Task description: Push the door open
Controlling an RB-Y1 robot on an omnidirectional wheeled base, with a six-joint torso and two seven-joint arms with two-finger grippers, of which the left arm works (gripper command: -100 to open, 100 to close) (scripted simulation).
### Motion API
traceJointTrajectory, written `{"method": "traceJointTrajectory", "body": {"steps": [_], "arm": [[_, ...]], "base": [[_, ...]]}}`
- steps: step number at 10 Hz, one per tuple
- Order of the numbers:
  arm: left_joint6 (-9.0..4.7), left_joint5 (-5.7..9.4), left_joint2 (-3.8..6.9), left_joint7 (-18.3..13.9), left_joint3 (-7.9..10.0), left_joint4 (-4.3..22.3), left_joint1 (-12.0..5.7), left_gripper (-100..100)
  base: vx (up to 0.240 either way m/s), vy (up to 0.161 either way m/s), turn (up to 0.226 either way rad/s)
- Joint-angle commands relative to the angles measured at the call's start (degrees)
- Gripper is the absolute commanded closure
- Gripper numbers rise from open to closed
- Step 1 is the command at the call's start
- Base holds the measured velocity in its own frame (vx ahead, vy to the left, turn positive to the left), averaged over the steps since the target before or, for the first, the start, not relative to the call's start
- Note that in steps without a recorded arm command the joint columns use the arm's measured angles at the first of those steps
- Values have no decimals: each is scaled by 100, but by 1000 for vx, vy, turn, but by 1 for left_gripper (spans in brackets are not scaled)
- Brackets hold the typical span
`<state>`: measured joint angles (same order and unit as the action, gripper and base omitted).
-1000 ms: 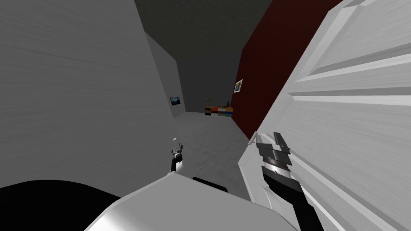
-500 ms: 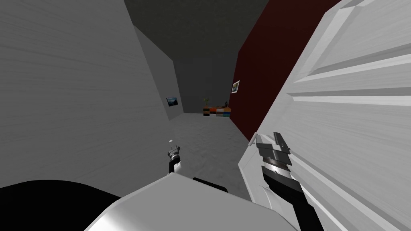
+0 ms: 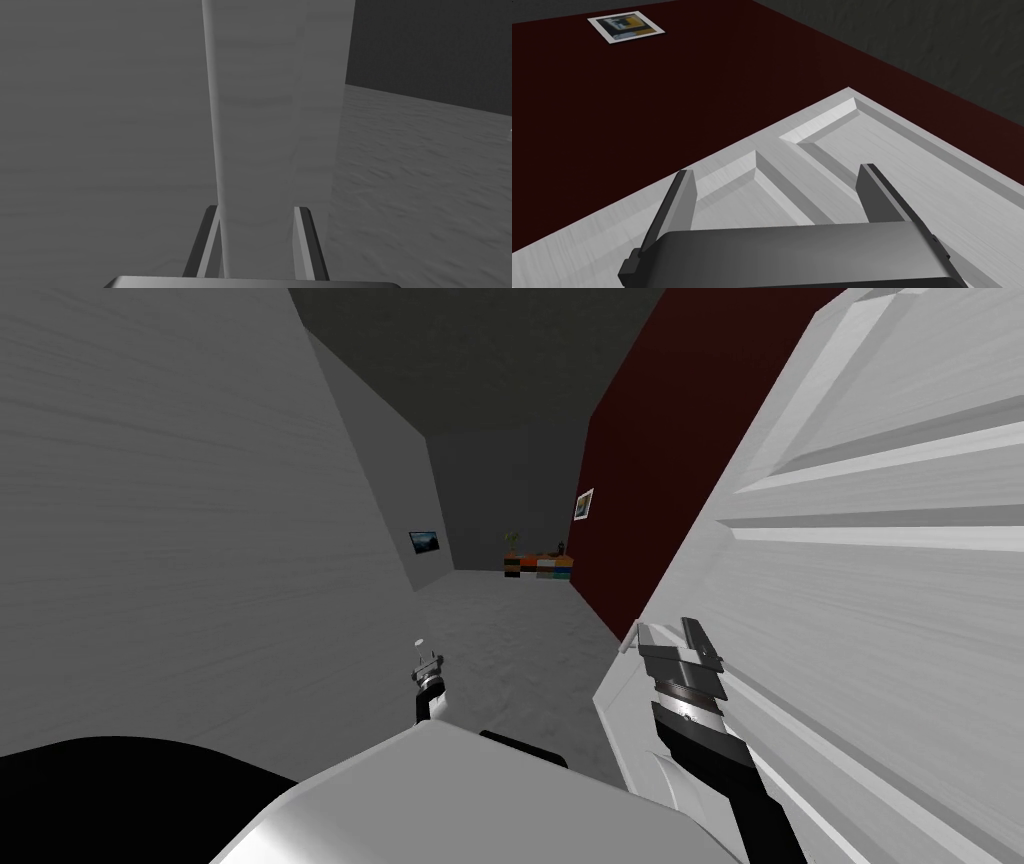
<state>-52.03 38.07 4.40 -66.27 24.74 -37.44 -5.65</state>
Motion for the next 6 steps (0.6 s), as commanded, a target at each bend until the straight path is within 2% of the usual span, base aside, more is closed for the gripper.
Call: {"method": "traceJointTrajectory", "body": {"steps": [1, 3, 5, 6], "arm": [[77, 83, -84, 208, 134, -286, 190, 100], [77, 83, -84, 208, 134, -420, 190, 100], [77, 83, -84, 208, 134, -420, 190, 100], [66, 200, -111, 296, 245, -515, 261, 100]], "base": [[86, 47, -22], [21, 9, 20], [-10, -3, -5], [60, 23, -90]]}}
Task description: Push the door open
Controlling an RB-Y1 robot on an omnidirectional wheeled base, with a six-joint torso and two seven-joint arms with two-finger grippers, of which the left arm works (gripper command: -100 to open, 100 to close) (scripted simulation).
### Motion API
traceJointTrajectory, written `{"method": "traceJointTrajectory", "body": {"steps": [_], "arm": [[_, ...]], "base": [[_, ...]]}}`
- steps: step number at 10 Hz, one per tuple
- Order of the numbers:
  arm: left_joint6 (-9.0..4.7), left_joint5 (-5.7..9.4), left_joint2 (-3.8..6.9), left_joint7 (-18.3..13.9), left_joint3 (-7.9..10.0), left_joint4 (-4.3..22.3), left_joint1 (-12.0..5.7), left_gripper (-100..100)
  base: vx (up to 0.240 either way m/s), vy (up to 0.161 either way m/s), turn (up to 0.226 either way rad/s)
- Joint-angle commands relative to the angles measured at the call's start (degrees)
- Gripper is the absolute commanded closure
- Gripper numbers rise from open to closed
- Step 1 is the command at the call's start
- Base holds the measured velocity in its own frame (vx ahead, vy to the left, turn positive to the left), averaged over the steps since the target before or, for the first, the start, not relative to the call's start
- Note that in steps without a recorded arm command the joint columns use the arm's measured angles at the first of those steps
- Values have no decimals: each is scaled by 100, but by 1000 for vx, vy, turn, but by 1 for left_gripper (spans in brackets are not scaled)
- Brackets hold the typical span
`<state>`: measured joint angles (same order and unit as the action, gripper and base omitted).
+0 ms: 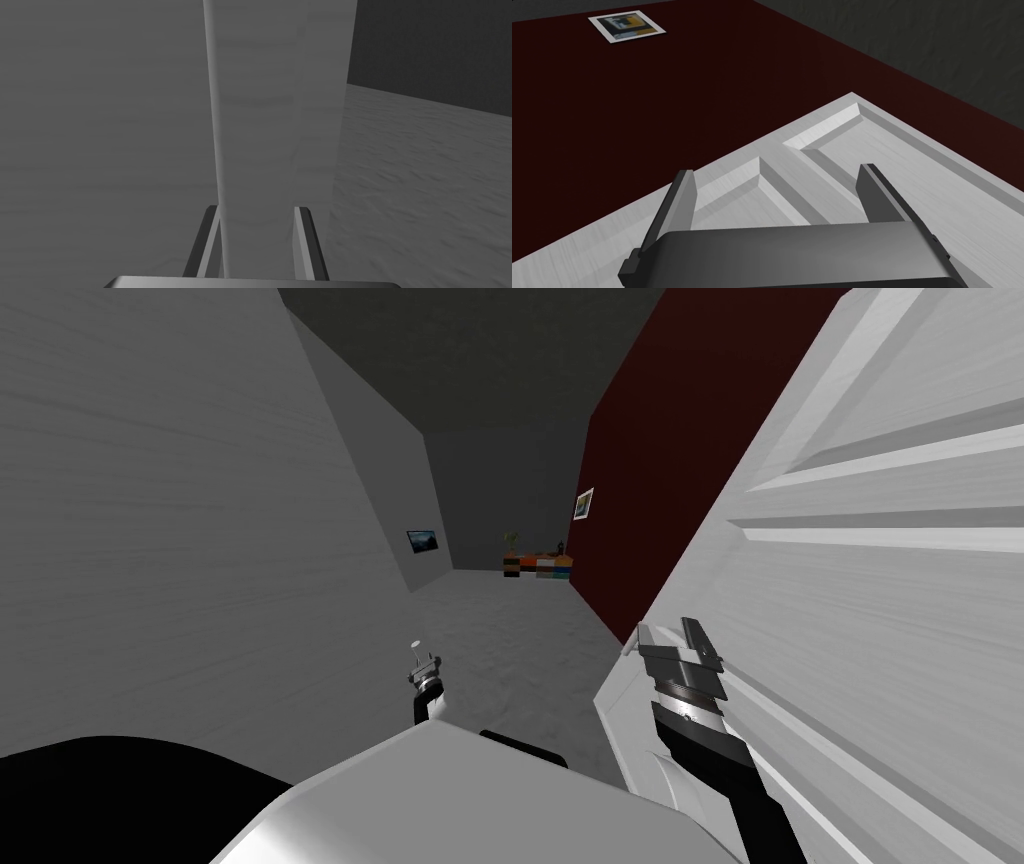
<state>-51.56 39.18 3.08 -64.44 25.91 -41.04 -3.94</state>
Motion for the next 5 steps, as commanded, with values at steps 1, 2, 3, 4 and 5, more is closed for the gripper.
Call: {"method": "traceJointTrajectory", "body": {"steps": [1, 2, 3, 4, 5], "arm": [[13, 142, 6, 152, 179, -198, 122, 100], [8, 196, -9, 193, 230, -242, 155, 100], [-2, 296, -40, 268, 325, -323, 215, 100], [-12, 388, -73, 337, 413, -398, 270, 100], [-12, 388, -73, 337, 413, -369, 270, 100]], "base": [[96, 52, -82], [97, 50, -56], [129, 59, -83], [195, 95, -94], [137, 72, -17]]}}
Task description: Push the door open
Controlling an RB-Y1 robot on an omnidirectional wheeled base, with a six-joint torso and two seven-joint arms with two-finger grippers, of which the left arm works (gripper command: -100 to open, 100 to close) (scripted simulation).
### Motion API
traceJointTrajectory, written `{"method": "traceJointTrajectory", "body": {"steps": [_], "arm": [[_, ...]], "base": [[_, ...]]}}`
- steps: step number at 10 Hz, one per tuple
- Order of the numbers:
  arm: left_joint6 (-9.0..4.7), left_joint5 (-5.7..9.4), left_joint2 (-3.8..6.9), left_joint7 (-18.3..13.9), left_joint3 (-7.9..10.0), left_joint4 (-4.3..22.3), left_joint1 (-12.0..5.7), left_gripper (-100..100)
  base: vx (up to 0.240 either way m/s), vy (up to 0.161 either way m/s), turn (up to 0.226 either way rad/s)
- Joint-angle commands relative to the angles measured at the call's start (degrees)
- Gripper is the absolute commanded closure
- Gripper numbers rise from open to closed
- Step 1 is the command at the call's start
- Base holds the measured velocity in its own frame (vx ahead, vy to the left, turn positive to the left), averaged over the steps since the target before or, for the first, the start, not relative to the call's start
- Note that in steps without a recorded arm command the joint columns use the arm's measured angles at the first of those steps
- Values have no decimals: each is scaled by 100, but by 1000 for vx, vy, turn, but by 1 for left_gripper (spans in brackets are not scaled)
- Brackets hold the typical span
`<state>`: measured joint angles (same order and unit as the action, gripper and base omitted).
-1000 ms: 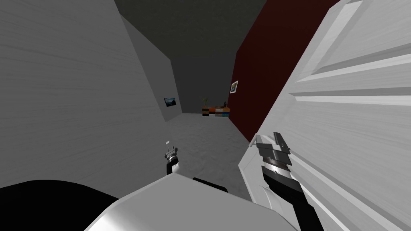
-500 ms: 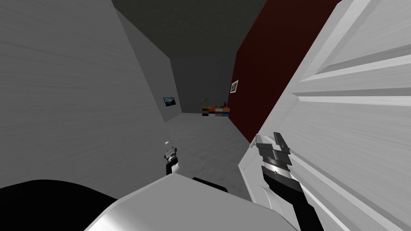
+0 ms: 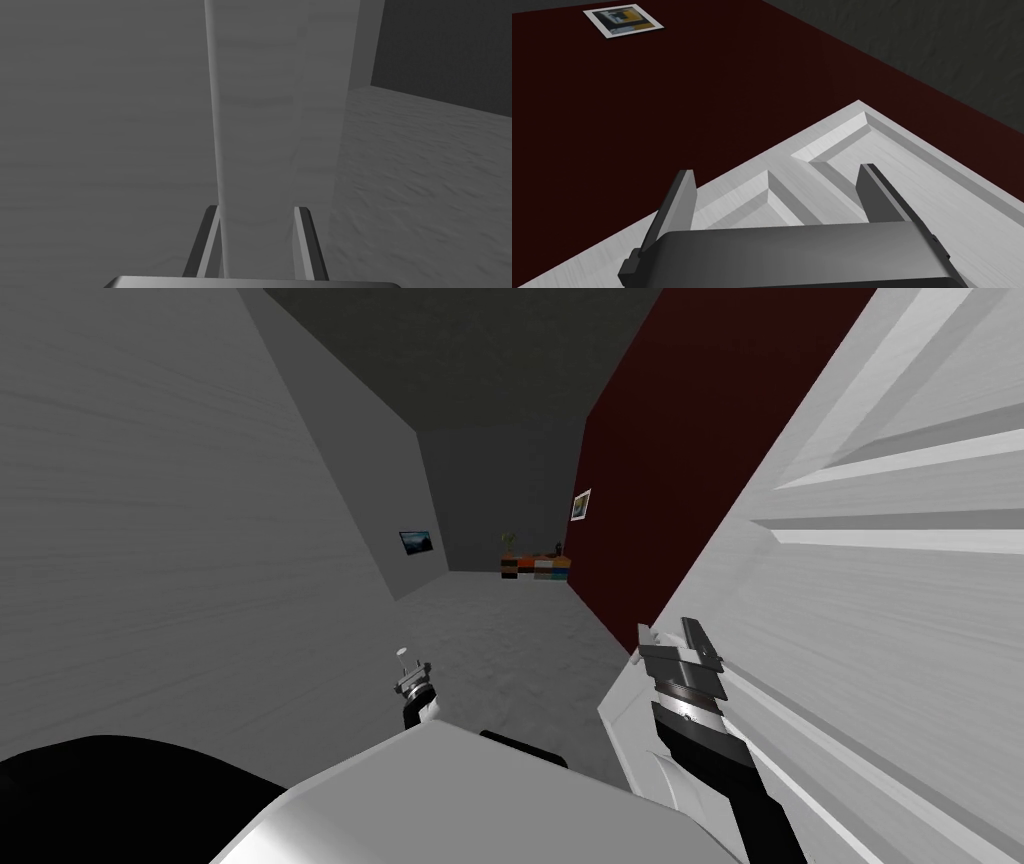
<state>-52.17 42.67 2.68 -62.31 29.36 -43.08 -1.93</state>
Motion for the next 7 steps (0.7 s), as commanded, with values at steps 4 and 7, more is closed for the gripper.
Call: {"method": "traceJointTrajectory", "body": {"steps": [4, 7], "arm": [[35, 186, -94, 235, 207, -315, 158, 100], [39, 342, -63, 334, 383, -407, 251, 100]], "base": [[77, 44, -30], [108, 56, -12]]}}
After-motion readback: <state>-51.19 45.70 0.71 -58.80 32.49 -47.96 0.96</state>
